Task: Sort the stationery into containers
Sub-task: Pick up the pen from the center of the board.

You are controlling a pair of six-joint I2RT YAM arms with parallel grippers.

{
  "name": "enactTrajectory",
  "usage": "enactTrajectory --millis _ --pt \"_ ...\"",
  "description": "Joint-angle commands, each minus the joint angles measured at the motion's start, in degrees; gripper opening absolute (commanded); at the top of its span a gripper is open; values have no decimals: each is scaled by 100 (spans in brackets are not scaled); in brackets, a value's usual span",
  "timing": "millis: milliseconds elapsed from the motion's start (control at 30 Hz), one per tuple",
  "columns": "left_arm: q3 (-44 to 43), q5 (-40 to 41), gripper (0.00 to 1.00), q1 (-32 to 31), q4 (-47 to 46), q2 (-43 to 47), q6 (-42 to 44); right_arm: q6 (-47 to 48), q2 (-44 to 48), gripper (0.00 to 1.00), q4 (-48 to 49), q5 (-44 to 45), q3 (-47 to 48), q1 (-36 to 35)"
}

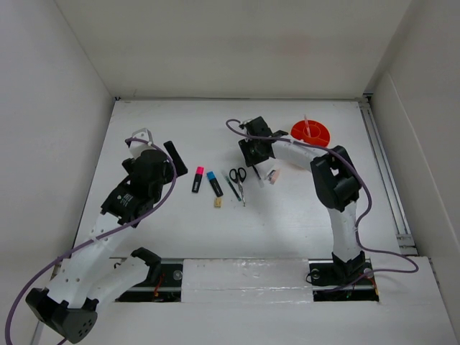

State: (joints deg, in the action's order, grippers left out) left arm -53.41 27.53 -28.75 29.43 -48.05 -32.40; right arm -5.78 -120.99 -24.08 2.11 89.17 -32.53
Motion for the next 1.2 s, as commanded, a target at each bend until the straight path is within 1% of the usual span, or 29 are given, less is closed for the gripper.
enactTrajectory --millis 0,67,100,167,300,367,433,467,567,600,633,700,733,767,800,833,867,933,967,1000,1033,1100,1167 --pt "-152 7 100 19 -148 147 67 164 -231 46 -264 -62 426 45" --pt "-152 7 100 19 -148 147 67 165 -285 42 -369 8 601 45" --pt "-152 7 100 19 -148 147 67 165 -372 35 -422 9 602 45" --pt "-152 7 100 19 -148 147 67 165 -373 28 -493 61 655 45" --pt "-152 7 100 19 -148 200 67 165 -321 27 -493 62 462 45" --pt "-152 -46 100 19 -148 200 67 165 -320 22 -493 62 461 98" --pt "-152 -46 100 19 -148 200 67 165 -320 13 -493 62 400 98" --pt "-152 -46 100 19 -148 200 67 165 -390 0 -493 -8 400 98" --pt "-152 -46 100 19 -148 200 67 235 -390 0 -554 -245 469 151" --pt "-152 -46 100 19 -148 200 120 296 -338 0 -415 -377 470 151" --pt "-152 -46 100 19 -148 200 120 297 -259 0 -292 -787 470 229" --pt "-152 -46 100 19 -148 200 120 297 -40 0 59 -1316 470 352" --pt "-152 -46 100 19 -148 200 120 297 48 0 209 -2023 522 431" --pt "-152 -46 100 19 -148 200 120 245 154 0 393 -2396 471 597" --pt "-152 -46 100 19 -148 200 120 175 407 0 621 -2774 409 686" --pt "-152 -46 100 19 -148 200 120 -35 557 0 1137 -3117 322 765" --pt "-152 -46 100 19 -148 200 120 -159 715 0 1385 -3581 164 923" --pt "-152 -46 100 19 -148 200 120 -405 1215 0 1773 -3814 49 1038" --pt "-152 -46 100 19 -148 200 120 -406 1401 0 2114 -3814 -21 1091" --pt "-152 -46 100 19 -148 200 120 -406 1594 0 2283 -3736 -222 1178" --pt "-152 -46 100 19 -148 200 120 -406 2014 0 2459 -3596 -337 1179" --pt "-152 -46 100 19 -148 200 120 -406 2411 0 2968 -3132 -757 1441" --pt "-152 -46 100 19 -148 200 120 -458 2937 0 3460 -3059 -1101 1696"
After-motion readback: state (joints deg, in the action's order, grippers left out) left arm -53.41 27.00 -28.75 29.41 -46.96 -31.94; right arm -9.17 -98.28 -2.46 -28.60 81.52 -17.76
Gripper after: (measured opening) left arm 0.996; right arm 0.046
